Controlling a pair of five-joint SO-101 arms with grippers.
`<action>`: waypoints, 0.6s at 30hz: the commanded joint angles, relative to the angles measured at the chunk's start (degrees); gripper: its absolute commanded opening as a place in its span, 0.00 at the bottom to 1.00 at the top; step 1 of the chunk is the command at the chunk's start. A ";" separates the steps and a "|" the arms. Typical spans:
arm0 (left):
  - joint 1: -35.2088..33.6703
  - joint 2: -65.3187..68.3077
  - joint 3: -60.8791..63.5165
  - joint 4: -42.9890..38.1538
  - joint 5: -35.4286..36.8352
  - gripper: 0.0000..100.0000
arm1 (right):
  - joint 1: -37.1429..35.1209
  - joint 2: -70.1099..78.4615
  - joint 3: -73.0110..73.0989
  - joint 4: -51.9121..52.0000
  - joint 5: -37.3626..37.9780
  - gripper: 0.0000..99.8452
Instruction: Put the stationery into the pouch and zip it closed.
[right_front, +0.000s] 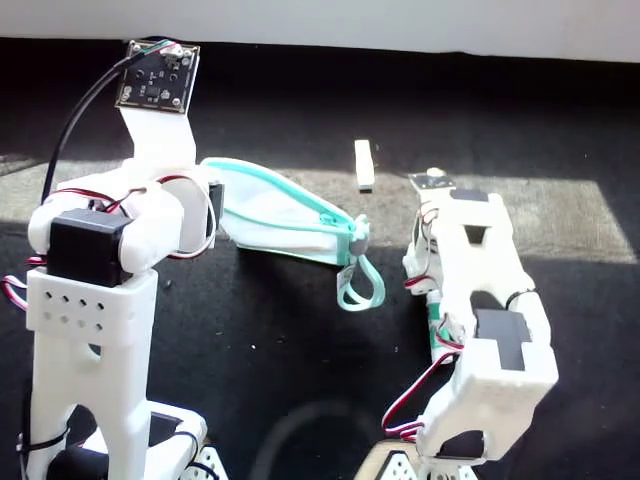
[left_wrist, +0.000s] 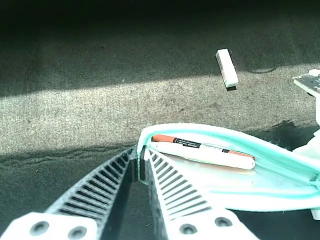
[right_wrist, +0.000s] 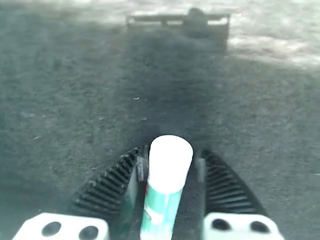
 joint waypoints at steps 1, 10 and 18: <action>0.75 0.40 0.48 0.88 -0.44 0.01 | -2.15 0.75 -1.71 -1.27 0.09 0.01; 1.01 0.48 0.57 0.97 -0.35 0.01 | -1.45 -19.30 -1.71 5.58 -0.26 0.01; 1.01 0.48 8.57 -2.46 -0.09 0.01 | -7.16 -62.73 -1.89 2.51 -0.26 0.01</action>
